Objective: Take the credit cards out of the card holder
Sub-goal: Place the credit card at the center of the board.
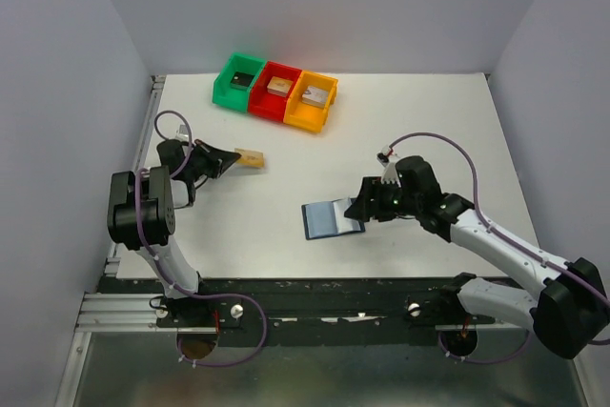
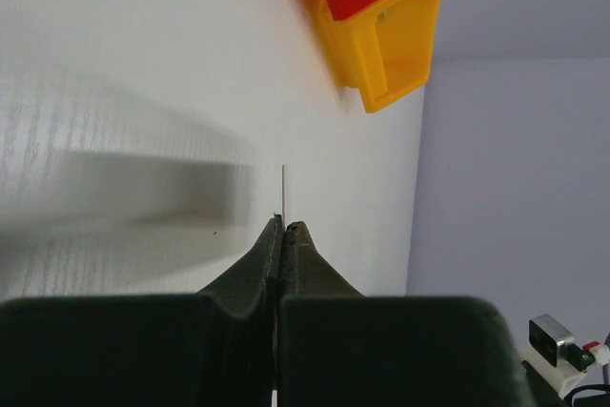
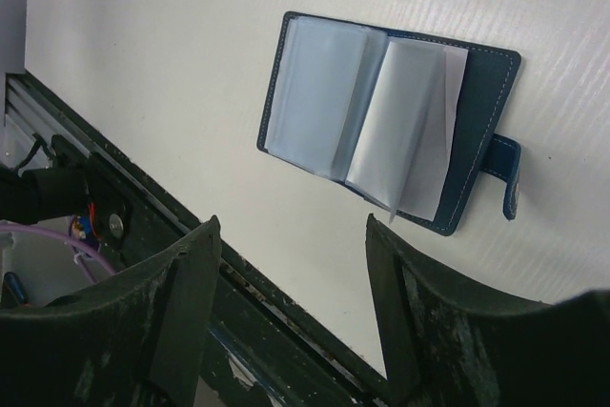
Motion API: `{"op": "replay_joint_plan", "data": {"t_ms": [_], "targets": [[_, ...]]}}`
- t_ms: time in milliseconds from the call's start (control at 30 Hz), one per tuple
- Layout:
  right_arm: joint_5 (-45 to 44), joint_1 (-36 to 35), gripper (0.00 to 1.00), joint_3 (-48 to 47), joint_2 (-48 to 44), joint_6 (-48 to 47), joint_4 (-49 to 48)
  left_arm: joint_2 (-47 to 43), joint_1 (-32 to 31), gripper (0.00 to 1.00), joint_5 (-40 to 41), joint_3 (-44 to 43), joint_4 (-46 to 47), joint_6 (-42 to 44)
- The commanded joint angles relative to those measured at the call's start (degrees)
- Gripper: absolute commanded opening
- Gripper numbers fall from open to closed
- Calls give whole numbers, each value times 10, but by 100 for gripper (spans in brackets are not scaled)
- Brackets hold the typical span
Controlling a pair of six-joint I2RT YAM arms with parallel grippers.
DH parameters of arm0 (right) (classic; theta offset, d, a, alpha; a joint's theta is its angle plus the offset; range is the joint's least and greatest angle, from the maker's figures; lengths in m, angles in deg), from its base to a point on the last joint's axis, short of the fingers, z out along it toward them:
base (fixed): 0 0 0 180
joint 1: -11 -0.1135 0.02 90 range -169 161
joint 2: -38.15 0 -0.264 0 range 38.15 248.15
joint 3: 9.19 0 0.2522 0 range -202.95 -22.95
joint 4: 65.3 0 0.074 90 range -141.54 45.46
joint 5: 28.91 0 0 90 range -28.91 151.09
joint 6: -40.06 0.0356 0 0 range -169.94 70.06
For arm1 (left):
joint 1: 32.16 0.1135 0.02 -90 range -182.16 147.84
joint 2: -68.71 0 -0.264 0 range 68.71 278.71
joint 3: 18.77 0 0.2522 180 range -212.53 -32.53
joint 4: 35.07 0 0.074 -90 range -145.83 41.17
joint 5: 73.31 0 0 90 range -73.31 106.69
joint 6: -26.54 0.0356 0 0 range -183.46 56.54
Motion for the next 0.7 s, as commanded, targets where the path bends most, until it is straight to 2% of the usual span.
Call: {"op": "replay_joint_plan", "data": {"t_ms": [0,167,467,533,667], "targets": [[15,-1,69,-22,24,-6,-16,-12,3,0,20,-64,-165,121],[21,-2,69,-34,43,-11,-16,-17,3,0,62,-96,-278,183],[28,-1,69,-50,55,-17,-9,-14,2,0,81,-121,-325,214],[30,-1,69,-53,56,-18,-7,-13,3,6,76,-119,-322,214],[31,-2,70,-57,61,-21,-4,-16,2,23,77,-120,-327,216]]}}
